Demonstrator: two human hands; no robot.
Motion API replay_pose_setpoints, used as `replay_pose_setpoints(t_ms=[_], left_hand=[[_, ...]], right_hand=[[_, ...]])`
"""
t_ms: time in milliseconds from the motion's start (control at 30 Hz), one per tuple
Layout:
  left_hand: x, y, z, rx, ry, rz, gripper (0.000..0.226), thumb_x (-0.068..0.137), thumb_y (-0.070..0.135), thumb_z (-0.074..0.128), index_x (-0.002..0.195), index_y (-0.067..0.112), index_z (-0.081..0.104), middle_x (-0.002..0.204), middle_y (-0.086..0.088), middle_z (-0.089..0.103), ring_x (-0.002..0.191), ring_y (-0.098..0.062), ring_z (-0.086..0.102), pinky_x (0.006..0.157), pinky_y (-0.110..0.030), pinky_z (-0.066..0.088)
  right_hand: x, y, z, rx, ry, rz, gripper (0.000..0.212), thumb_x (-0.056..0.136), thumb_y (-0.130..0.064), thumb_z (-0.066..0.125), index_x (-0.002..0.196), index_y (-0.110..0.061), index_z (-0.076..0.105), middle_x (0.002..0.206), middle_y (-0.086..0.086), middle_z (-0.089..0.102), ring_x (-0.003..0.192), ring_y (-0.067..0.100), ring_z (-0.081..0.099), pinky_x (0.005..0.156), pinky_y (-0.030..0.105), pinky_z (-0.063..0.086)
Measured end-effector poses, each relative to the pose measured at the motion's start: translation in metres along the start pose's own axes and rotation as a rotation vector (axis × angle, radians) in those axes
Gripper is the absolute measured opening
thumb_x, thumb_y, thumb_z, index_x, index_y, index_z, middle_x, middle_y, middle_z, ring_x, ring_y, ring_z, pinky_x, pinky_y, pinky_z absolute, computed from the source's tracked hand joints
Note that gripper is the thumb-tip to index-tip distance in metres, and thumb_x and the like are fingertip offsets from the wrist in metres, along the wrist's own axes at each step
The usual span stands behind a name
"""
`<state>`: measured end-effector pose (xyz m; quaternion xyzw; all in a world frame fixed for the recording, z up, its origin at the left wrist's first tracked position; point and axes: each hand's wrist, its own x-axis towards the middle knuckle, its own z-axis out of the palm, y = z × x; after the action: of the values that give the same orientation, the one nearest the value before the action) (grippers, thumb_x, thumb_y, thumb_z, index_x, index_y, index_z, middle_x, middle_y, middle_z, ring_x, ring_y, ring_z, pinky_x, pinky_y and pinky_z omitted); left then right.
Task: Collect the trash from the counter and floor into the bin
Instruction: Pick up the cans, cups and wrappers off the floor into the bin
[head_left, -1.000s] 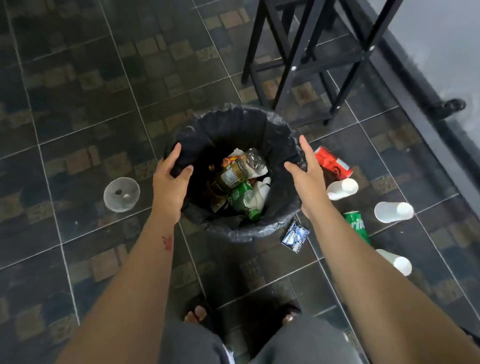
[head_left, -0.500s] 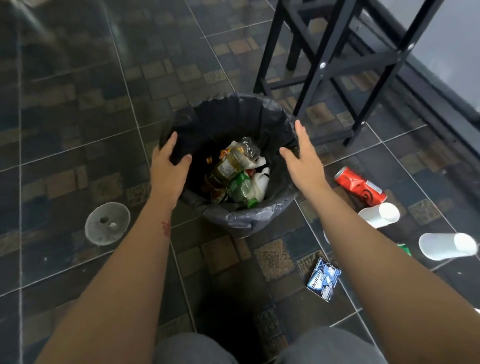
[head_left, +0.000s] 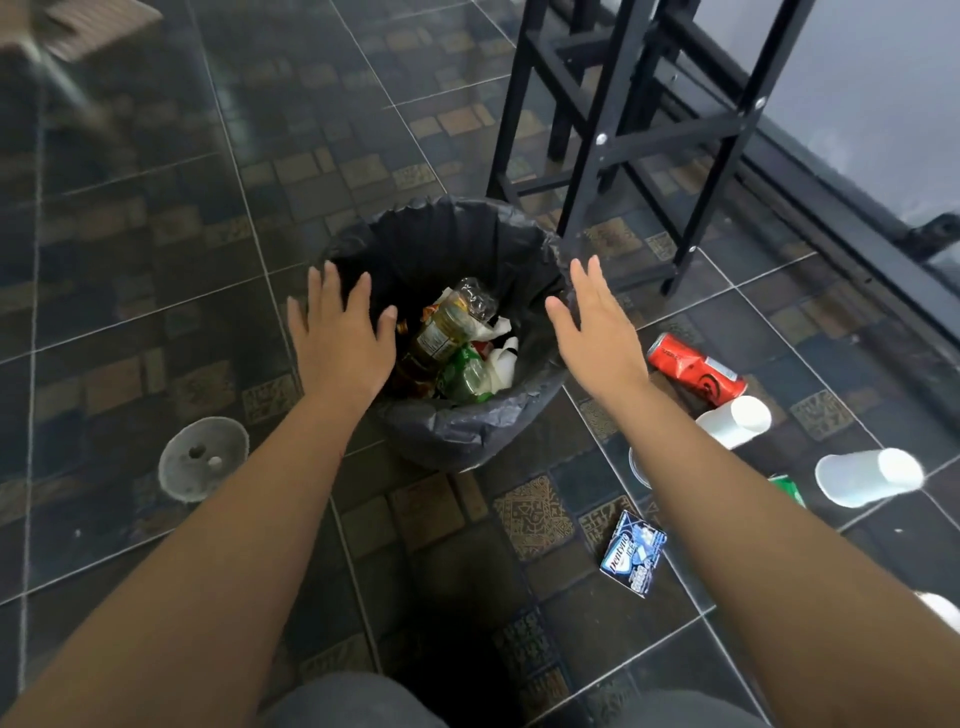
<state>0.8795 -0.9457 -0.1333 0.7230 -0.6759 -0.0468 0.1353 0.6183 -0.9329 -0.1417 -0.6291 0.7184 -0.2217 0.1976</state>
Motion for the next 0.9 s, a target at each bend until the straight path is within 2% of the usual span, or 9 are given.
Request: replay_pose_setpoints(t_ms=[100,300,467,600,733,833,900], left_hand=[[-0.014,0.034,-0.003,0.032,0.014,0.126,0.055,0.103,0.041,0.036,0.151,0.014,0.035,0.162,-0.012,0.021,0.151,-0.026,0.008,0.121,-0.049,0.004],[-0.046,0.13,0.007,-0.086,-0.072,0.424,0.056,0.105,0.04,0.03,0.153,0.012,0.03,0.161,-0.009,0.025,0.15,-0.023,0.016,0.121,-0.039,0.01],[-0.088,0.209,0.049,-0.163,-0.097,0.69,0.058,0.101,0.037,0.045,0.148,0.004,0.038,0.155,-0.015,0.035,0.145,-0.029,0.028,0.119,-0.039,0.015],[-0.12,0.245,0.109,-0.111,-0.286,0.683,0.069,0.098,0.044,0.048,0.154,0.011,0.026,0.161,-0.01,0.023,0.149,-0.024,0.019,0.12,-0.037,0.011],[-0.132,0.26,0.162,-0.054,-0.453,0.614,0.084,0.09,0.054,0.058,0.156,0.018,0.02,0.163,-0.011,0.015,0.149,-0.027,0.017,0.118,-0.037,0.016],[-0.133,0.267,0.183,-0.042,-0.537,0.578,0.083,0.09,0.048,0.062,0.156,0.024,0.018,0.162,-0.011,0.016,0.146,-0.03,0.024,0.115,-0.038,0.025],[-0.134,0.269,0.187,-0.089,-0.548,0.543,0.075,0.092,0.039,0.063,0.153,0.025,0.022,0.157,-0.009,0.026,0.138,-0.029,0.037,0.109,-0.037,0.036]], right_hand=[[-0.02,0.03,-0.015,0.011,0.043,0.009,0.061,0.102,-0.049,0.032,0.156,-0.024,0.017,0.164,-0.004,0.006,0.149,0.018,0.016,0.119,0.042,0.02],[-0.065,0.118,-0.051,-0.118,0.126,0.119,0.061,0.1,-0.044,0.042,0.153,-0.016,0.026,0.162,0.004,0.019,0.146,0.025,0.027,0.118,0.041,0.024],[-0.1,0.188,-0.063,-0.243,0.09,0.264,0.065,0.099,-0.045,0.044,0.153,-0.016,0.023,0.162,0.007,0.016,0.147,0.026,0.023,0.119,0.041,0.02],[-0.109,0.225,-0.06,-0.282,0.05,0.315,0.07,0.096,-0.042,0.052,0.153,-0.017,0.022,0.162,0.01,0.017,0.147,0.028,0.023,0.118,0.042,0.022],[-0.098,0.244,-0.051,-0.292,0.009,0.342,0.079,0.092,-0.042,0.06,0.155,-0.02,0.017,0.162,0.009,0.014,0.146,0.028,0.025,0.117,0.04,0.023],[-0.085,0.255,-0.043,-0.321,-0.026,0.337,0.082,0.09,-0.042,0.062,0.154,-0.02,0.016,0.162,0.01,0.015,0.143,0.031,0.031,0.115,0.04,0.024],[-0.08,0.259,-0.038,-0.348,-0.056,0.335,0.079,0.091,-0.042,0.061,0.154,-0.022,0.017,0.162,0.009,0.018,0.139,0.033,0.036,0.114,0.041,0.026]])
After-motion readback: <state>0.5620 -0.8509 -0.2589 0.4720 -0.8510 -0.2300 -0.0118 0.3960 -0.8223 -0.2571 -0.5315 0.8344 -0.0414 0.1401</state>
